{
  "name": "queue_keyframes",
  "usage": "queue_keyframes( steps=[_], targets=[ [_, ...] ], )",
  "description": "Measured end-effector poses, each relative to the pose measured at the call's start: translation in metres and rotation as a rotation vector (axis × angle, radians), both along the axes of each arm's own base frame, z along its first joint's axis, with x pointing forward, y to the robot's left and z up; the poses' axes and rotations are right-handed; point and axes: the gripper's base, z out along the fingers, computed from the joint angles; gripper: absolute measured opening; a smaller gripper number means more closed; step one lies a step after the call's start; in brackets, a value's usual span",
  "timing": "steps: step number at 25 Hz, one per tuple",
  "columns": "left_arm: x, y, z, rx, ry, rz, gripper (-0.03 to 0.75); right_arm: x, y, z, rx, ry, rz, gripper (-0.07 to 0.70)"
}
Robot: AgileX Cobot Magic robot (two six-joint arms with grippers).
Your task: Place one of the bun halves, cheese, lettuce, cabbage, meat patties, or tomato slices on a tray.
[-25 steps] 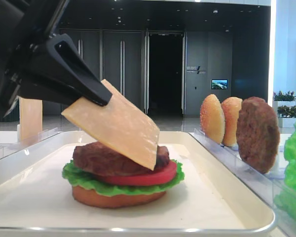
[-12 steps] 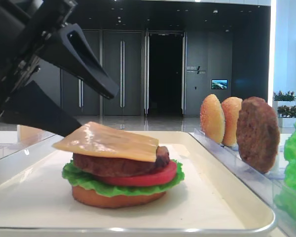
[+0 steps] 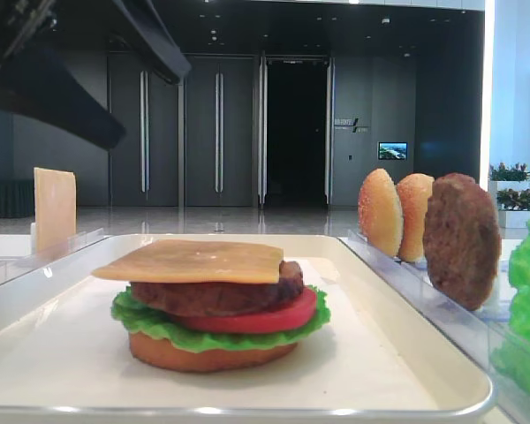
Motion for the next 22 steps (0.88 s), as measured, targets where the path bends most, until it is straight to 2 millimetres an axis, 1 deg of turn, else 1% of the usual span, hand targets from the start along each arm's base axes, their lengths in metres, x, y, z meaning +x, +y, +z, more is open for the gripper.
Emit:
queue_keyframes(
  steps=[3,6,11,13,16,18,20,22],
  targets=[
    [-0.001,0.005,0.018,0.081,-0.014,-0.009,0.566,0.0,0.0,0.0,0.0,0.0,0.0,0.361],
    [-0.002,0.02,0.035,0.192,0.012,-0.004,0.566,0.0,0.0,0.0,0.0,0.0,0.0,0.361],
    [-0.001,0.064,0.063,0.393,0.018,0.1,0.566,0.0,0.0,0.0,0.0,0.0,0.0,0.361],
    [-0.004,0.084,0.073,0.468,0.017,0.155,0.566,0.0,0.0,0.0,0.0,0.0,0.0,0.361],
    [-0.012,0.112,0.081,0.581,0.034,0.237,0.566,0.0,0.0,0.0,0.0,0.0,0.0,0.361],
    [-0.017,0.127,0.084,0.633,0.061,0.302,0.566,0.0,0.0,0.0,0.0,0.0,0.0,0.361],
    [-0.022,0.136,0.086,0.671,0.082,0.341,0.566,0.0,0.0,0.0,0.0,0.0,0.0,0.361],
    [-0.026,0.14,0.088,0.702,0.093,0.351,0.566,0.0,0.0,0.0,0.0,0.0,0.0,0.361]
  ],
)
